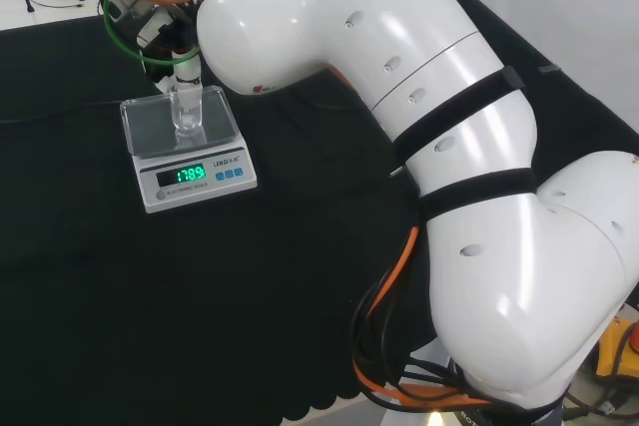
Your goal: Put the beaker on the electronic balance.
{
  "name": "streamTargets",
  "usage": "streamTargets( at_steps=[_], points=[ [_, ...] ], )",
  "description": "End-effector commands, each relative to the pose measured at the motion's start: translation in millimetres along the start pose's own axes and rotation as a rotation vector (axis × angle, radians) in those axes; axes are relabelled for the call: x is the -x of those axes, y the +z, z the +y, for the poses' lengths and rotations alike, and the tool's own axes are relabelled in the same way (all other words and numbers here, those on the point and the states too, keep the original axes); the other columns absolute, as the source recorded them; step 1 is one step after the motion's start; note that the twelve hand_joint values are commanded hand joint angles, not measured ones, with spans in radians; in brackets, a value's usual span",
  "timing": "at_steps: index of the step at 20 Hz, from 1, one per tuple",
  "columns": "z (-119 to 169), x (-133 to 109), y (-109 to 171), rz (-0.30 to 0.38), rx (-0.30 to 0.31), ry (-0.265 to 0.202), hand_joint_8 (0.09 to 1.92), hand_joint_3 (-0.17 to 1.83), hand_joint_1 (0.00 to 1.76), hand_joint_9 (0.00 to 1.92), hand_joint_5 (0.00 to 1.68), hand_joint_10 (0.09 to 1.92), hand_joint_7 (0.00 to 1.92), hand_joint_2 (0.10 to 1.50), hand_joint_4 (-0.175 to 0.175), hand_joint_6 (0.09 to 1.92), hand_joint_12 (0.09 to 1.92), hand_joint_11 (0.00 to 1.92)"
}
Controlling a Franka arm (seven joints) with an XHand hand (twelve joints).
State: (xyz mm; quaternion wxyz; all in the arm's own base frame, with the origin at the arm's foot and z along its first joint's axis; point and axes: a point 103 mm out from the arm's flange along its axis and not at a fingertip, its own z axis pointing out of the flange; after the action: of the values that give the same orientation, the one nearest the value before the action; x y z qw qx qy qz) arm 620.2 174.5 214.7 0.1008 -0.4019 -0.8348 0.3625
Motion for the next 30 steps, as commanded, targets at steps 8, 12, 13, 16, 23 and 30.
streamTargets(
  at_steps=[8, 12, 13, 16, 23, 30],
  points=[
    [5.1, -1.6, 3.8, 0.001, -0.012, -0.004, 1.23, 0.00, 1.23, 1.02, 0.83, 1.07, 0.87, 1.18, -0.175, 1.23, 1.18, 0.80],
    [6.8, -3.6, 3.1, 0.005, -0.008, -0.006, 1.23, 0.00, 1.23, 1.02, 0.83, 1.07, 0.87, 1.18, -0.175, 1.23, 1.18, 0.79],
    [7.7, -5.0, 2.8, 0.008, -0.007, -0.006, 1.23, 0.00, 1.23, 1.02, 0.83, 1.07, 0.87, 1.18, -0.175, 1.23, 1.18, 0.79],
    [11.1, -11.1, 1.4, 0.016, -0.015, -0.012, 1.20, 0.00, 1.18, 0.99, 0.81, 1.07, 0.84, 1.19, -0.161, 1.25, 1.20, 0.77],
    [7.3, -5.6, 3.1, 0.037, -0.014, 0.000, 0.87, -0.17, 0.91, 0.55, 0.19, 0.90, 0.19, 0.97, -0.054, 0.68, 1.36, 0.50],
    [-0.9, -3.3, 2.3, 0.029, -0.054, 0.009, 0.49, -0.17, 0.69, 0.18, 0.05, 0.93, 0.00, 0.84, -0.025, 0.09, 1.41, 0.34]
  ],
)
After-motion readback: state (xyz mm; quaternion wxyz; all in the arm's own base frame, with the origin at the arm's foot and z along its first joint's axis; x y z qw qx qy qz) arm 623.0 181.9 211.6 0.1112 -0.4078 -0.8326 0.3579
